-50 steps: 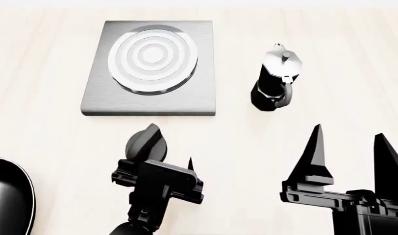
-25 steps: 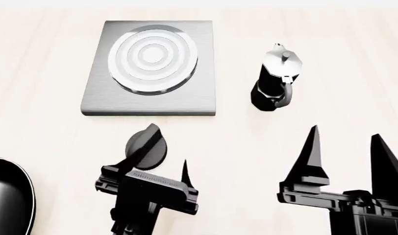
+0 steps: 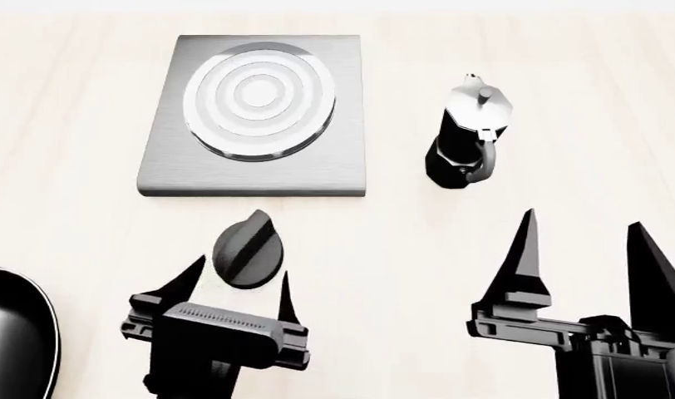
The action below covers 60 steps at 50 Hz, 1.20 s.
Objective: Turn on the stove and put the moka pot on it.
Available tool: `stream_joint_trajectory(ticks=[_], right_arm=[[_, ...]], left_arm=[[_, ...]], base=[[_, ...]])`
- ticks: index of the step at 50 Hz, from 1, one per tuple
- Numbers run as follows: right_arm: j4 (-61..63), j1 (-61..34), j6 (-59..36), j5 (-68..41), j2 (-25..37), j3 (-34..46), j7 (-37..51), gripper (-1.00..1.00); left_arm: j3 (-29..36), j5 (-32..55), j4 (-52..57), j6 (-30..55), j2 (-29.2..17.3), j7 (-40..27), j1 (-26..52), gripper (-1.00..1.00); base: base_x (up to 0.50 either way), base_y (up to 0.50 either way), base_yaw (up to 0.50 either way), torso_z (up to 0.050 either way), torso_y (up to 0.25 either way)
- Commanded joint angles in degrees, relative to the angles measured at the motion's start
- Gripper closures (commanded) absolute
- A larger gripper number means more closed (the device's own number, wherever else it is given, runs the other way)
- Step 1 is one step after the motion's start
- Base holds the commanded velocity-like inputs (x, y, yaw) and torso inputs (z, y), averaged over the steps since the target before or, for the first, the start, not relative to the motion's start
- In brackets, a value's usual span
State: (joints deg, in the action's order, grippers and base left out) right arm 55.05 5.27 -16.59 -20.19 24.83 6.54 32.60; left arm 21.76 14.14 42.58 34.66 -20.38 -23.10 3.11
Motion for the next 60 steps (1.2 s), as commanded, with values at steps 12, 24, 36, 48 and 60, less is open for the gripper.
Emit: stream_joint_trajectory(ticks=[12,24,36,48,60], right_arm=[[-4.67,-19.62,-23.10,-9.57,1.60,-1.57,0.70,-1.00],[-13.79,-30.91,-27.86,-11.27,2.39,1.25,-2.92,-1.00],[-22.40,-33.90,-26.27,-9.62,1.52,3.71,-5.26,-1.00],[-26.62,-36.23,-26.63,-9.07,0.95,6.10,-6.71,-1.00],[-31.49,-36.92,-24.24,-7.47,0.46,7.95,-8.31,-1.00]], left_arm=[[-3.86,1.58,1.92,0.16,0.01,1.22,-0.91,-1.00],[-4.32,2.30,2.12,0.24,-0.16,1.02,-0.87,-1.00],[-3.81,2.28,2.45,0.52,-0.46,0.78,-0.59,-1.00],[-4.53,3.03,3.25,0.89,-0.79,0.45,-0.56,-1.00],[-3.84,2.87,2.96,0.67,-0.87,0.25,-0.58,-1.00]], base=[[0.00,0.00,0.00,0.000,0.000],[0.00,0.00,0.00,0.000,0.000],[0.00,0.00,0.00,0.000,0.000],[0.00,0.00,0.00,0.000,0.000],[0.00,0.00,0.00,0.000,0.000]])
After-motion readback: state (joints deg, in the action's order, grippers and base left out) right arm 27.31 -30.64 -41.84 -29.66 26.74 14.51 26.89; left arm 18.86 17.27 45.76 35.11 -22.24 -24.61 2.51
